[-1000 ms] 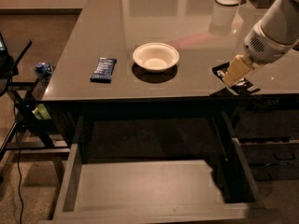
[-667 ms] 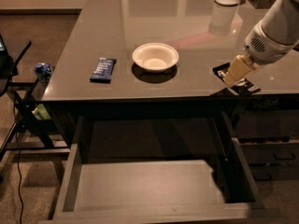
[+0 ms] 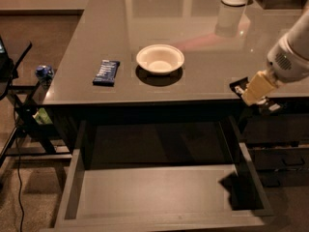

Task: Place rxbar chocolate into top drawer

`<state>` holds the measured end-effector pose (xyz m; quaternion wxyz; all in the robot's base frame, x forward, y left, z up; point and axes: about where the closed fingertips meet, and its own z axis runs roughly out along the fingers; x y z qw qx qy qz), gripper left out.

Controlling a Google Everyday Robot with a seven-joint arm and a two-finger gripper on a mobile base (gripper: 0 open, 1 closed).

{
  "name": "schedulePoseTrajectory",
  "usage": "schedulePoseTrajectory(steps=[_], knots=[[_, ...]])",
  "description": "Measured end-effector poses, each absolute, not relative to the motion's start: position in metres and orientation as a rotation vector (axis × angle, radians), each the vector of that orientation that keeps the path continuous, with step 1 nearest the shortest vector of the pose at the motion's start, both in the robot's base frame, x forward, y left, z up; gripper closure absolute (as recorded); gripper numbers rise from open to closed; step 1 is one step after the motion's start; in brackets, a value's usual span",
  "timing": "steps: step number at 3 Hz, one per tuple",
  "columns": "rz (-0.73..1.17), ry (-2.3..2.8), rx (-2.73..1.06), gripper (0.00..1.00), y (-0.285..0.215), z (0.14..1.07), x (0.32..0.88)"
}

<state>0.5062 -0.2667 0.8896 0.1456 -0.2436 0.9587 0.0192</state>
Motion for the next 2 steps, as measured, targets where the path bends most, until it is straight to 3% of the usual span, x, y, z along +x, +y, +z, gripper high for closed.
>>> schedulePoseTrajectory(steps=[2], knots=[[0.112, 2.811, -0.728, 1.0, -0.2609, 0.8603, 0.4717]])
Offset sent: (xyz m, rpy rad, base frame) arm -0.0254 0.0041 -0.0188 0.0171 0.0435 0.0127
